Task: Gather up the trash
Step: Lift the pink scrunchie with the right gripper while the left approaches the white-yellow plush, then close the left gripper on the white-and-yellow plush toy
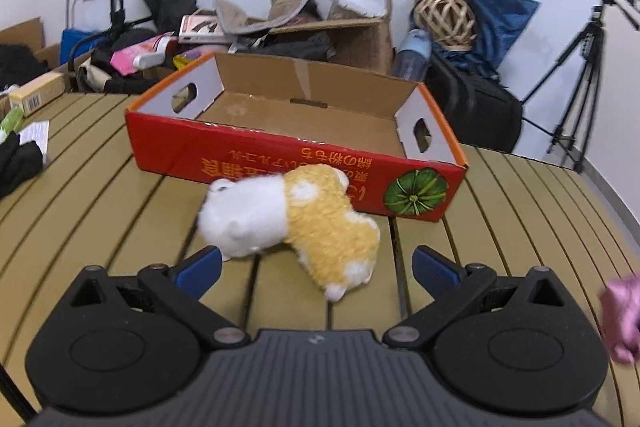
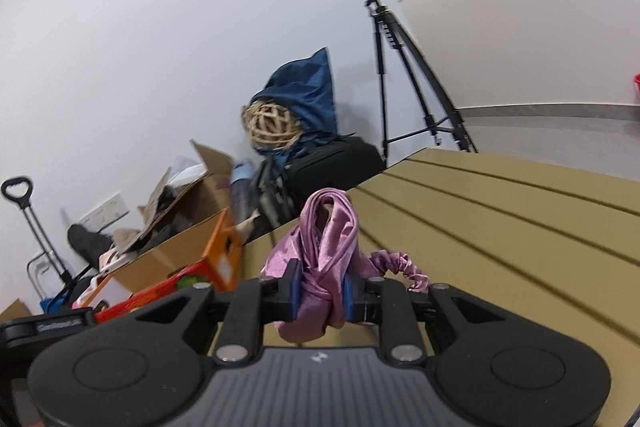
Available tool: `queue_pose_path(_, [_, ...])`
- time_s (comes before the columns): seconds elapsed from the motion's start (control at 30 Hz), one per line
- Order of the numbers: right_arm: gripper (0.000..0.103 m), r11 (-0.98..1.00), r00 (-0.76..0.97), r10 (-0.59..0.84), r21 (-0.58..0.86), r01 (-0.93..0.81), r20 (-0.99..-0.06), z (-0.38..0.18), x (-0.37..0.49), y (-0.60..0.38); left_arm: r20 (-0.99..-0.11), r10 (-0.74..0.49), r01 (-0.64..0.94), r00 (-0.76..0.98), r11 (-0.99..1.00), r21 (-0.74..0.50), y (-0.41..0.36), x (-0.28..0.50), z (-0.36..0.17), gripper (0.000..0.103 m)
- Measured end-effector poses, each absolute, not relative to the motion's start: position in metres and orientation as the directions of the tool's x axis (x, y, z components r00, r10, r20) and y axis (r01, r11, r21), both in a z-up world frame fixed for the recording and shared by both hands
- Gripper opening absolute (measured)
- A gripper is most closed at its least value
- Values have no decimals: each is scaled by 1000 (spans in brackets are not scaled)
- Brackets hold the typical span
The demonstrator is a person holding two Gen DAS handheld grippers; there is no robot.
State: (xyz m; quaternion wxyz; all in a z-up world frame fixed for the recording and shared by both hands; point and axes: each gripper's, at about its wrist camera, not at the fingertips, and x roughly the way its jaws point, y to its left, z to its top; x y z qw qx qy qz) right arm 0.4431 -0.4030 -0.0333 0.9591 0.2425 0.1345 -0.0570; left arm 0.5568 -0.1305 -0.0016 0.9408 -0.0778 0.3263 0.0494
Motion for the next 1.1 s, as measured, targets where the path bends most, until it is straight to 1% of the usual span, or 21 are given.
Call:
queue_pose_path(0.1, [19,855,957,-49,483,187,-285,-38,443,-418,-634,99,-209,767,973,-101,-142,576,-7,103])
queue_pose_path(0.2, [19,840,956,-57,504,201,-286,-42,442,-429,-659,129,-245,741,966,-87,-153,591,-14,103])
queue_pose_path(0.3, [19,831,956,-68,514,212,-284,-43,441,-436,-669,180,-283,721,958,-48,-164,602,-18,102])
queue_pose_path(0.4, [19,828,957,-75,517,215,-279,-44,439,-439,-688,209,-316,695,948,-32,-167,610,-21,94])
queue_pose_path(0.47, [19,828,958,-72,519,212,-276,-44,439,-439,-711,207,-333,672,942,-40,-166,615,-25,91])
queue_pose_path(0.53, [19,830,959,-71,517,210,-275,-45,439,-438,-731,205,-352,651,935,-52,-162,618,-28,84])
queue_pose_path(0.57, [19,831,959,-71,515,209,-275,-45,440,-437,-737,201,-356,645,933,-57,-160,619,-29,82])
queue_pose_path(0.63, [19,834,959,-66,512,205,-276,-45,440,-435,-739,206,-357,641,933,-50,-158,619,-30,69])
queue_pose_path(0.67, [19,836,959,-63,510,202,-276,-46,440,-435,-738,206,-353,643,934,-46,-157,620,-31,67])
queue_pose_path(0.7, [19,837,959,-60,509,199,-277,-47,440,-435,-736,194,-342,648,938,-54,-156,619,-31,60])
queue_pose_path(0.73, [19,838,959,-57,509,197,-278,-47,440,-435,-733,178,-329,656,942,-66,-155,618,-30,56])
queue_pose_path(0.93, [19,841,960,-44,508,186,-277,-47,439,-432,-707,193,-302,680,953,-30,-154,608,-30,51])
queue_pose_path(1.1, [19,843,960,-35,508,178,-277,-48,439,-430,-677,189,-257,711,966,-1,-151,591,-25,51])
